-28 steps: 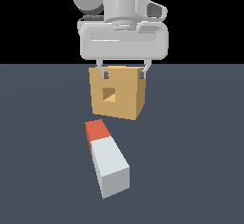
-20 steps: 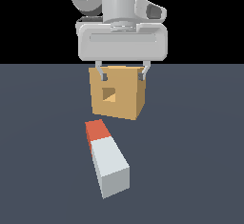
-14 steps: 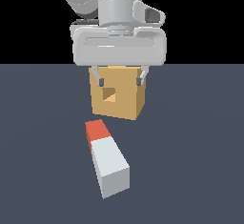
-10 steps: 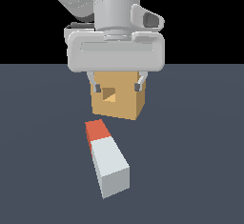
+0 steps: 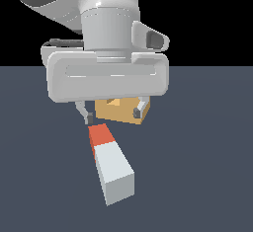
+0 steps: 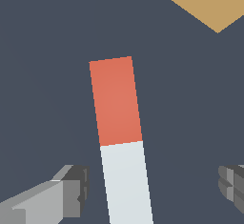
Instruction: Insert the peg into the horizontal hole in a box.
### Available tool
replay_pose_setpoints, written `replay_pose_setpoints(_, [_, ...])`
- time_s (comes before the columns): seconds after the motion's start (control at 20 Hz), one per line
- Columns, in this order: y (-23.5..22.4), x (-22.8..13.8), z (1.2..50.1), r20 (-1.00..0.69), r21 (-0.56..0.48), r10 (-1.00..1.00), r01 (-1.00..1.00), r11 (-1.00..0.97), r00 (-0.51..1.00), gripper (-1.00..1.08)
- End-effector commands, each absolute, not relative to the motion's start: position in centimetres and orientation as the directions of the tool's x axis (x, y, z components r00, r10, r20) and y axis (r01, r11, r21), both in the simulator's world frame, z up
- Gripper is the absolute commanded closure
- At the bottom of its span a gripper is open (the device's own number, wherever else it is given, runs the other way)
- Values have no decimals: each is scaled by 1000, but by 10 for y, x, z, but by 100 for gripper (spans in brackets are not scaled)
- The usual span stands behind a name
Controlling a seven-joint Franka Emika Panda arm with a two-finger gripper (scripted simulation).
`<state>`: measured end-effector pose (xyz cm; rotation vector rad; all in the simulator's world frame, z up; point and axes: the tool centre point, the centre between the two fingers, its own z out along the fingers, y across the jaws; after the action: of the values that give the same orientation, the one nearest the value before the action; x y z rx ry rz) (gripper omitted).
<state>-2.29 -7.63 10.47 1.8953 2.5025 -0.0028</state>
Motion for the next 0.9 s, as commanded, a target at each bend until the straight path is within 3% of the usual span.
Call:
replay_pose_setpoints(0.0, [-89, -25, 96, -2, 0, 952, 952, 305, -305, -92])
replay_pose_setpoints(0.85, [-126, -24, 72, 0, 0, 919, 919, 394, -394, -92])
